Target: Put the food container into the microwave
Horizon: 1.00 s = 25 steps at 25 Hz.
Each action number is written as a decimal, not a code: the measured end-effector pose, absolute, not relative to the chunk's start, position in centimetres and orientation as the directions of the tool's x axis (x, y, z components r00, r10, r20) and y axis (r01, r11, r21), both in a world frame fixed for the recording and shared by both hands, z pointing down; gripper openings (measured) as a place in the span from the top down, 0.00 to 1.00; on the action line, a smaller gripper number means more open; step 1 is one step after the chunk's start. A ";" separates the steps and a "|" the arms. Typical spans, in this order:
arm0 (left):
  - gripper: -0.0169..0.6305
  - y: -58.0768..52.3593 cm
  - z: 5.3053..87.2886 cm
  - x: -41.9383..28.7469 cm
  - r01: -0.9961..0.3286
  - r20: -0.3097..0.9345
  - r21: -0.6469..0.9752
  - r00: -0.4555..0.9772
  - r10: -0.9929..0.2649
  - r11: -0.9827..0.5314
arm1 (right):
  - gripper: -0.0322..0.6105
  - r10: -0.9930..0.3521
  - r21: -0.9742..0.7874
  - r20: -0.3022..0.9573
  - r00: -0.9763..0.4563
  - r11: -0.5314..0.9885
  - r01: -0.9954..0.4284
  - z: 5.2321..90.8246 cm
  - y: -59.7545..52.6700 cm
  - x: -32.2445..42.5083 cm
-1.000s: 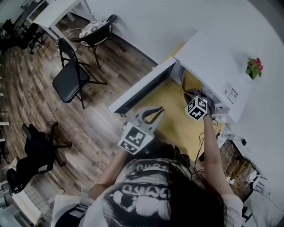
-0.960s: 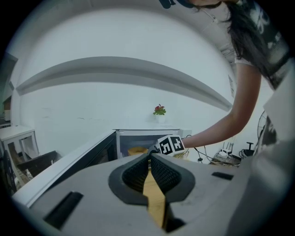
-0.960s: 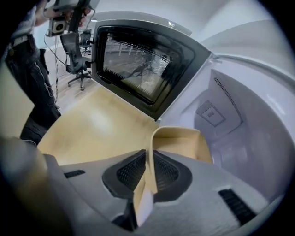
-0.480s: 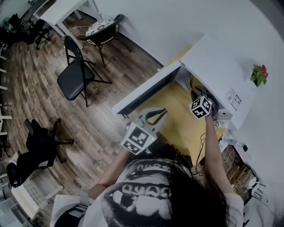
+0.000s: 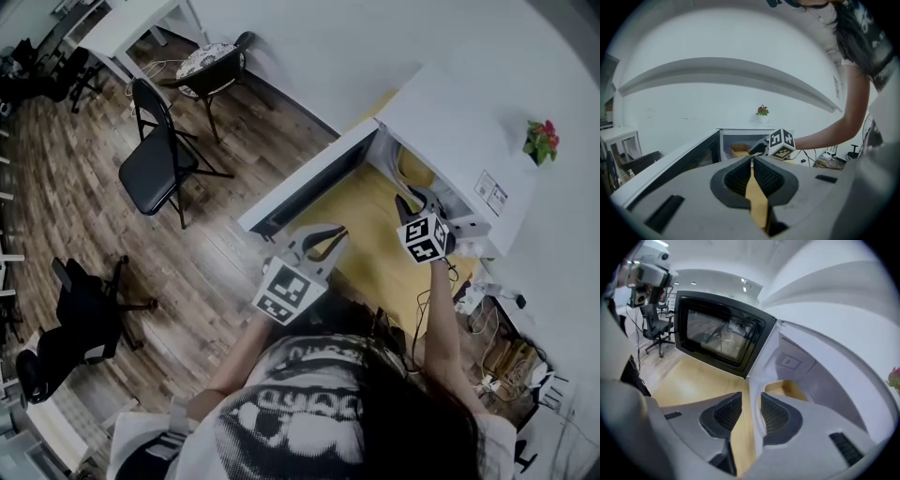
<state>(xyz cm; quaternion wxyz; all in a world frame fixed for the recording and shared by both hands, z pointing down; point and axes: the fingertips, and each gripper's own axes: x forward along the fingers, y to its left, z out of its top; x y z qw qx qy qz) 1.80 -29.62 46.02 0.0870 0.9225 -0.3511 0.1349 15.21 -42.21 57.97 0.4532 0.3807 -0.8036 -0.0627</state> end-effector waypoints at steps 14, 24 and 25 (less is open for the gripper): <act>0.95 -22.1 44.9 -2.7 -0.663 0.292 0.044 0.723 -0.625 -0.747 | 0.77 -0.664 0.270 0.602 -0.444 0.692 -0.669 54.3 -27.4 6.9; 0.95 -15.7 46.1 -4.4 -0.607 0.302 0.061 0.768 -0.564 -0.793 | 0.79 -0.692 0.203 0.552 -0.466 0.653 -0.730 52.8 -18.8 3.3; 0.95 -15.2 46.3 -4.4 -0.601 0.305 0.065 0.772 -0.557 -0.797 | 0.79 -0.693 0.201 0.551 -0.466 0.652 -0.732 52.8 -18.1 3.2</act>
